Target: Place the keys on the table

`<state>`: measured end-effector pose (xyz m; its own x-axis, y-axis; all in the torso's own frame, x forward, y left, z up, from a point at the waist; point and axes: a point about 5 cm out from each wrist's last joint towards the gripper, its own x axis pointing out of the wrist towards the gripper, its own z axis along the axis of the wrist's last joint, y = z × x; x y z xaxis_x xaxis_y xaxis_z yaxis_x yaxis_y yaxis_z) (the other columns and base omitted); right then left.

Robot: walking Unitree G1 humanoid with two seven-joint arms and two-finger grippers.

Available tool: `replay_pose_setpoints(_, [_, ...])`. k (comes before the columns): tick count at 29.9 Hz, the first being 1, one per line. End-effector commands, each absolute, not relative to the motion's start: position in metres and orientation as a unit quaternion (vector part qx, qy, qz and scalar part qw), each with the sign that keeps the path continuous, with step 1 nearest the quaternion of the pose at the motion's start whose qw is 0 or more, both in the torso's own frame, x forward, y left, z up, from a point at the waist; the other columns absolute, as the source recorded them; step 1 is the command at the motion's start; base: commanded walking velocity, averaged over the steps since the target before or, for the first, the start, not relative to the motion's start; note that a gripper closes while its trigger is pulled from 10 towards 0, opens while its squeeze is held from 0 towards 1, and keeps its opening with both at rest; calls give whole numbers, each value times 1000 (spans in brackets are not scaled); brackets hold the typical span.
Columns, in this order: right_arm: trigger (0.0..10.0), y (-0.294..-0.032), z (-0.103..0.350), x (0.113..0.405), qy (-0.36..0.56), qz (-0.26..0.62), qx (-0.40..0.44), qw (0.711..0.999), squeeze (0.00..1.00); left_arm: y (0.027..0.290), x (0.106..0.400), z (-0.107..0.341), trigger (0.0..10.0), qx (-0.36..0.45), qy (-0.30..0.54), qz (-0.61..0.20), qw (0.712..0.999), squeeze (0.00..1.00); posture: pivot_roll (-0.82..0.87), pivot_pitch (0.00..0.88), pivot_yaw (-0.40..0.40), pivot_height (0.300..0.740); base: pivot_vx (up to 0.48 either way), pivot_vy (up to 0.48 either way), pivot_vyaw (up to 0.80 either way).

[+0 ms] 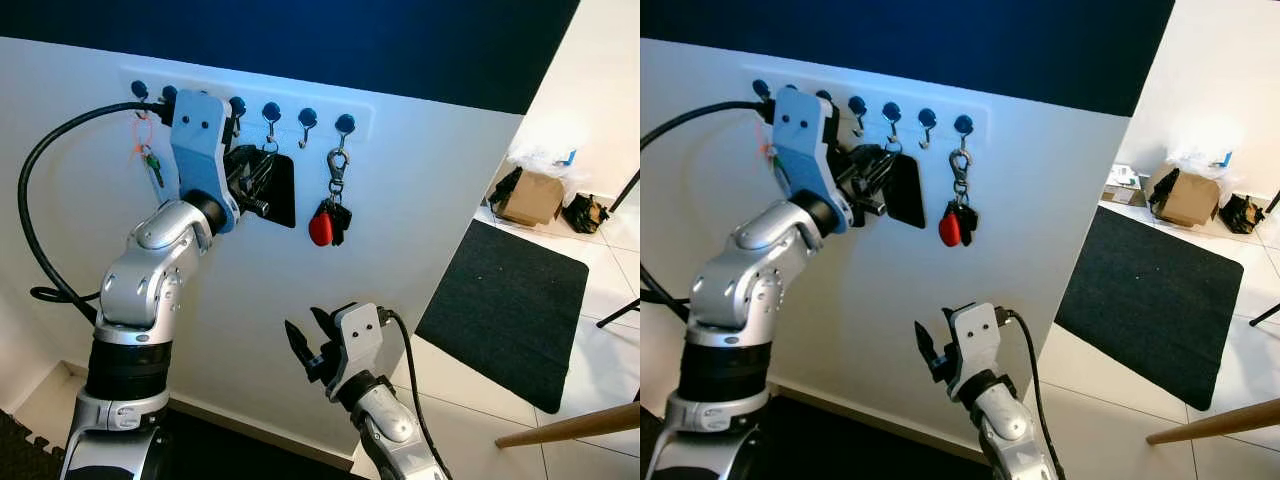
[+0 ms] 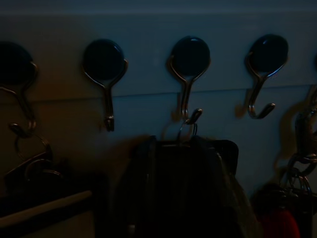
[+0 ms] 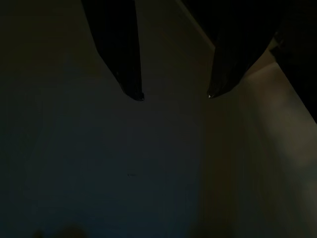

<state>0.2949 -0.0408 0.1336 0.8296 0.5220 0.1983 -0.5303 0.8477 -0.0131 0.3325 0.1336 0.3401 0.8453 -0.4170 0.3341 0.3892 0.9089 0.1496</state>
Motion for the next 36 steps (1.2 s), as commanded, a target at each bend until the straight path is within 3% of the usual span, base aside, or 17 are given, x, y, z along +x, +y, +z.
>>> replay_pose_setpoints(1, [10000, -39, 131, 293, -91, 275, 30, 957, 0, 136, 332, 342, 0, 54, -183, -208, 959, 0, 249, 192, -39, 740, 0, 0, 0])
replay_pose_setpoints(13, [10000, -38, 131, 293, -90, 275, 31, 957, 0, 138, 330, 346, 0, 52, -191, -206, 958, 0, 252, 192, -39, 740, 0, 0, 0])
replay_pose_setpoints(14, [10000, -38, 131, 293, -90, 275, 31, 957, 0, 139, 329, 346, 9137, 52, -192, -206, 958, 0, 251, 191, -38, 740, 0, 0, 0])
replay_pose_setpoints(15, [10000, -38, 131, 293, -90, 275, 32, 957, 0, 139, 328, 347, 9137, 52, -192, -206, 958, 0, 251, 191, -38, 740, 0, 0, 0])
replay_pose_setpoints(16, [10000, -38, 131, 293, -90, 275, 32, 957, 0, 139, 325, 348, 10000, 49, -195, -215, 956, 0, 250, 191, -38, 740, 0, 0, 0])
replay_pose_setpoints(24, [10000, -38, 130, 293, -90, 275, 32, 957, 0, 136, 302, 356, 10000, -2, -177, -329, 928, 0, 262, 191, -39, 740, 0, 0, 0])
replay_pose_setpoints(31, [10000, -36, 131, 293, -91, 278, 33, 956, 0, 122, 300, 343, 10000, -13, -132, -357, 925, 0, 261, 189, -40, 740, 0, 0, 0])
replay_pose_setpoints(36, [10000, -37, 131, 293, -91, 277, 33, 956, 0, 118, 309, 342, 10000, -25, -113, -332, 936, 0, 257, 185, -40, 740, 0, 0, 0])
